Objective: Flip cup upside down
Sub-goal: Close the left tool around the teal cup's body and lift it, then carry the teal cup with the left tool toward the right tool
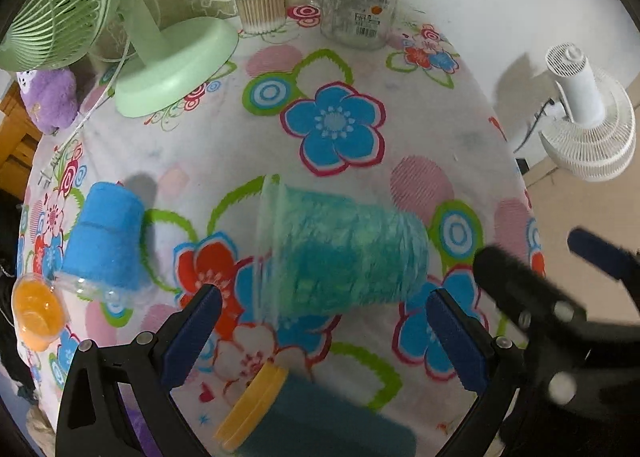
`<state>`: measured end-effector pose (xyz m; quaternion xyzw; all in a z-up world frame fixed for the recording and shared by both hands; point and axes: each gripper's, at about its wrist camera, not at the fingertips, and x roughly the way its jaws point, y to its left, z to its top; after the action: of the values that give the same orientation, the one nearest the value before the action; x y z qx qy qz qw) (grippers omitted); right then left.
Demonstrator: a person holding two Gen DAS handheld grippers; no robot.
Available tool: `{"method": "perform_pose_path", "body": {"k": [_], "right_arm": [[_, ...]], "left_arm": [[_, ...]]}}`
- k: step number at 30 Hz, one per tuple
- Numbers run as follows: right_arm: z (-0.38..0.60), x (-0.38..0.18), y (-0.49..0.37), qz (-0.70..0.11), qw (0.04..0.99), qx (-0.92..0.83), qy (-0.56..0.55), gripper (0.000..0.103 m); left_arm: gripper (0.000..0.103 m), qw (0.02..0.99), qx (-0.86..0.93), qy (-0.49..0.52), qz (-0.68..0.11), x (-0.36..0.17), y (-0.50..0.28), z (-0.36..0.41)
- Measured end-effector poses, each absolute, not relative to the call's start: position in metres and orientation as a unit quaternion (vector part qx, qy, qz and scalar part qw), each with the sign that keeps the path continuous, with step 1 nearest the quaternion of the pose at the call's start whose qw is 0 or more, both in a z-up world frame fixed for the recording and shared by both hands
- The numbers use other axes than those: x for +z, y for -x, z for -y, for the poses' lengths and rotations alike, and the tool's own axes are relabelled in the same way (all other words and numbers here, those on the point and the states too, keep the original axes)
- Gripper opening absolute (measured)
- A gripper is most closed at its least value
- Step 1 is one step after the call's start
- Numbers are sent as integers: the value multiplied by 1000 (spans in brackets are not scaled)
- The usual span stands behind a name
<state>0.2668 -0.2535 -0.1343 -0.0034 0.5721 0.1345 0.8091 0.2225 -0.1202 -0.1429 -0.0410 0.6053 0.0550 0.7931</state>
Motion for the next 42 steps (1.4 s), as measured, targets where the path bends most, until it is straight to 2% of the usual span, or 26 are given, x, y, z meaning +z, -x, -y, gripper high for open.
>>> {"method": "perform_pose_path", "body": {"k": [4,7,10,16,25,34,42], "right_arm": [[260,-141,-271,-575,808,127,1,101],[263,-143,-273,-575,808,125,-1,101],[264,-144,-272,-576,808,125,-4,101],[265,-141,-266,-573,809,128,-8,101],[256,-112,-248,-556,819,145,-2,101],[236,-73,-208,-538,823,181,10,101],[220,-62,-172,-541,814,211,28,101]], "left_arm": [[102,801,64,15,-595,-147,-231,127],[97,802,71,1,-594,-148,-236,131],[84,803,66,5,-592,-149,-239,132],[83,813,59,0,-579,-147,-233,135],[83,824,64,16,-563,-116,-209,127],[83,832,81,53,-546,-80,-163,106],[83,827,134,112,-534,-67,-105,87]]}}
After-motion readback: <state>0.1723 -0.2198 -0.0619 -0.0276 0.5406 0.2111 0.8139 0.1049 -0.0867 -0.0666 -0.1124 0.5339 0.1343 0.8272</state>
